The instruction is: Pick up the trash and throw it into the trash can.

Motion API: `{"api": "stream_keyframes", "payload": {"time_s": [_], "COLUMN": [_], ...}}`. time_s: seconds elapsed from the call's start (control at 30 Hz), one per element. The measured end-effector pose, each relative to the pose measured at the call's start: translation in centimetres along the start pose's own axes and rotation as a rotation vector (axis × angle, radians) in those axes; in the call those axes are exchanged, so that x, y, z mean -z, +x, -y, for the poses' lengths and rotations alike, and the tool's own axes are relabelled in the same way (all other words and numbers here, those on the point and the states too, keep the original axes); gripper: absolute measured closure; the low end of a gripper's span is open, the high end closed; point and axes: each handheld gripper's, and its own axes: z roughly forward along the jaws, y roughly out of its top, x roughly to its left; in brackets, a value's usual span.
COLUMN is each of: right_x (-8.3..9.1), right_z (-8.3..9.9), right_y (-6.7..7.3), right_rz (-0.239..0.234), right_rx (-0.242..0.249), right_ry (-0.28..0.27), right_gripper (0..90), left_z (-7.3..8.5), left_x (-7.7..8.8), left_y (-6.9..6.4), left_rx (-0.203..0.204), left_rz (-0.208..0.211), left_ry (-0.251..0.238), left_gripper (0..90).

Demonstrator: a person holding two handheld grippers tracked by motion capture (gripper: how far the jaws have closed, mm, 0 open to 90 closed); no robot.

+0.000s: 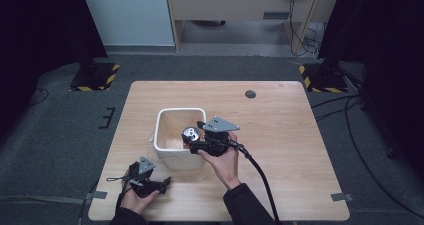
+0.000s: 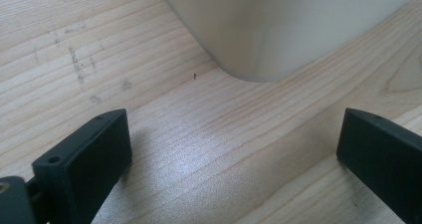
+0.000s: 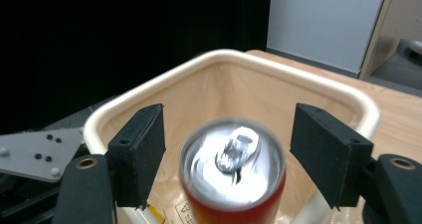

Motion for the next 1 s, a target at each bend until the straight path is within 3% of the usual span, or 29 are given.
{"api": "stream_keyframes", "payload": {"time_s": [0.27,0.5,0.83,1.0], "right_x": [2.3,5.0,7.7,8.3], "right_z": [-1.5,-1.8,0.1,0.9], "right_y": [-0.6,-2.5,-4.8,-5.7], "right_rz": [0.019,0.081,0.151,0.176], "right_rx": [-0.006,-0.024,-0.042,-0.058], "right_ry": [-0.065,-0.107,-0.051,-0.028], "right_gripper": [28.1,25.5,23.7,22.8], "left_z": [0.0,0.0,0.0,0.0], "left_x": [0.0,0.0,0.0,0.0], "left_y": [0.0,0.0,0.0,0.0], "left_rx": [0.0,0.0,0.0,0.0], "left_rz": [0.0,0.0,0.0,0.0], "left_ry": [0.0,0.0,0.0,0.0], "left_gripper": [0.0,0.0,0.0,0.0]}}
